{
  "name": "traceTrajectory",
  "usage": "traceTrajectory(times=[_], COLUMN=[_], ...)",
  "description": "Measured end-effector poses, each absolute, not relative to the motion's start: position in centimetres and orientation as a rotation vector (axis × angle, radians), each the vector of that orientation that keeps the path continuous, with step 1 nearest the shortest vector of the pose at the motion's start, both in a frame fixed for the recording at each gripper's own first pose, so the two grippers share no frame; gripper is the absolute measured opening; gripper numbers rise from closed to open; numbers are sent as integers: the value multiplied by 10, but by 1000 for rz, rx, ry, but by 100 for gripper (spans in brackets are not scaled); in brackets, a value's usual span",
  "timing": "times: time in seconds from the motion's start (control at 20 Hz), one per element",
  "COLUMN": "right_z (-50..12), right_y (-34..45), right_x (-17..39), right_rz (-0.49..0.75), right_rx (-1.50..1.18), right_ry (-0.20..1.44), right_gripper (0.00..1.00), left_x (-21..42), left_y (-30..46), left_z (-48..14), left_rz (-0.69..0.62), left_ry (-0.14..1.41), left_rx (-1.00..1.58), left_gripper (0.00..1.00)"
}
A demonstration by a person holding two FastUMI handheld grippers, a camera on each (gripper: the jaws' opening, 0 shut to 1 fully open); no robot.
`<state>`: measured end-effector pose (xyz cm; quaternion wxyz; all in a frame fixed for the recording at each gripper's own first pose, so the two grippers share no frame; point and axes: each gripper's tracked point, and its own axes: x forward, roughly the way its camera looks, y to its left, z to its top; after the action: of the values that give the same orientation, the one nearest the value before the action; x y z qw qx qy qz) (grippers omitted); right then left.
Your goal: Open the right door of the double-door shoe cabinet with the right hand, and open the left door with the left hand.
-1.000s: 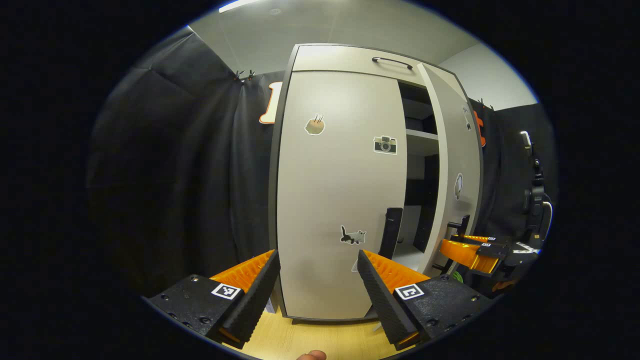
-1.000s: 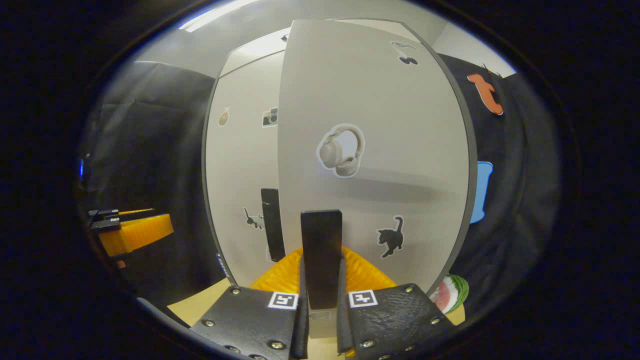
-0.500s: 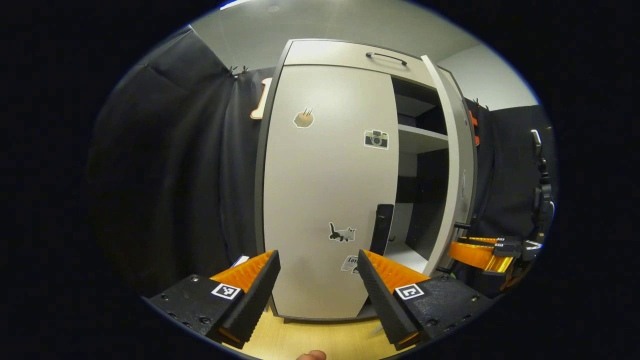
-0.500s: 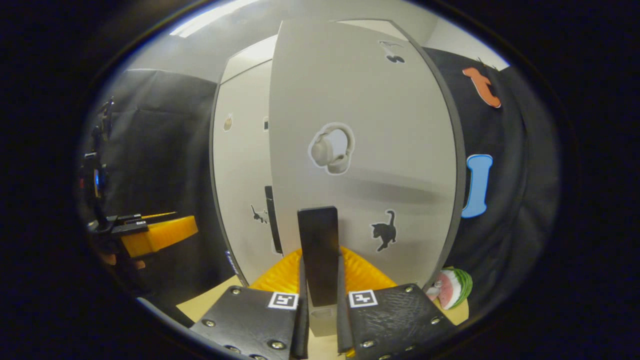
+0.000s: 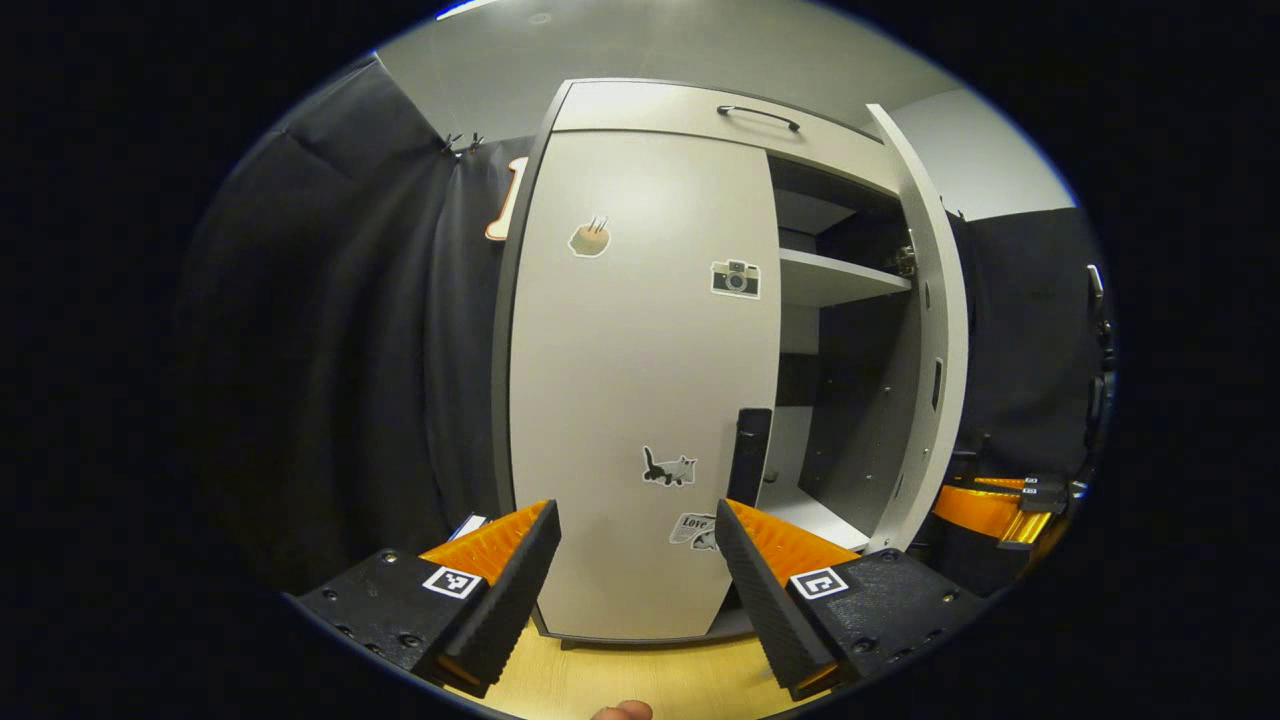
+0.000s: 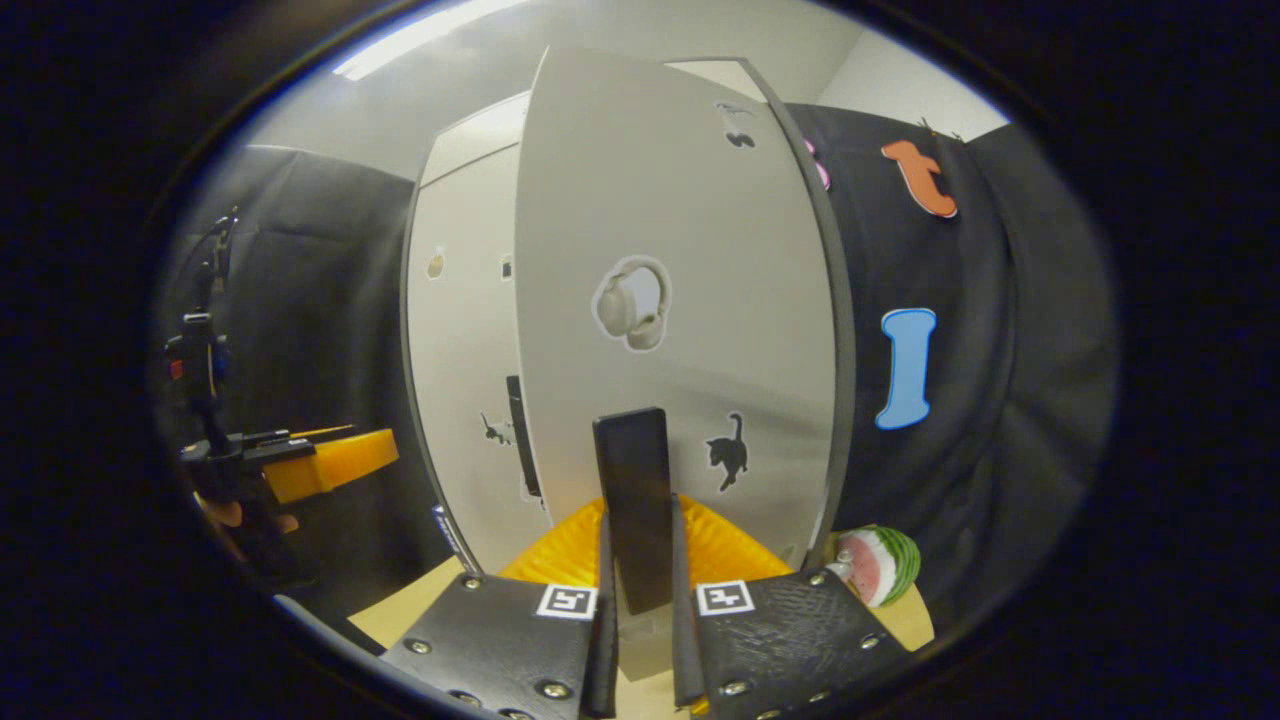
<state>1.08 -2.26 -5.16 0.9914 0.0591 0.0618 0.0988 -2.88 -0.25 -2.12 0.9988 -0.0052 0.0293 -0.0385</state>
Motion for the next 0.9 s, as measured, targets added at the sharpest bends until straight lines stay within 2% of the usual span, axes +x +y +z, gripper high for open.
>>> traceTrajectory(times=[0.7,0.9], right_z=[-51,-52], right_y=[-72,-78], right_x=[-14,-19], right_rz=[33,55], right_rx=[113,144], right_ry=[96,97], right_gripper=[22,21], left_x=[-28,-27], left_y=[-33,-49], left_z=[-32,-35], left_rz=[-130,-148], left_ry=[83,91], left_rx=[-15,-12], left_gripper=[96,96])
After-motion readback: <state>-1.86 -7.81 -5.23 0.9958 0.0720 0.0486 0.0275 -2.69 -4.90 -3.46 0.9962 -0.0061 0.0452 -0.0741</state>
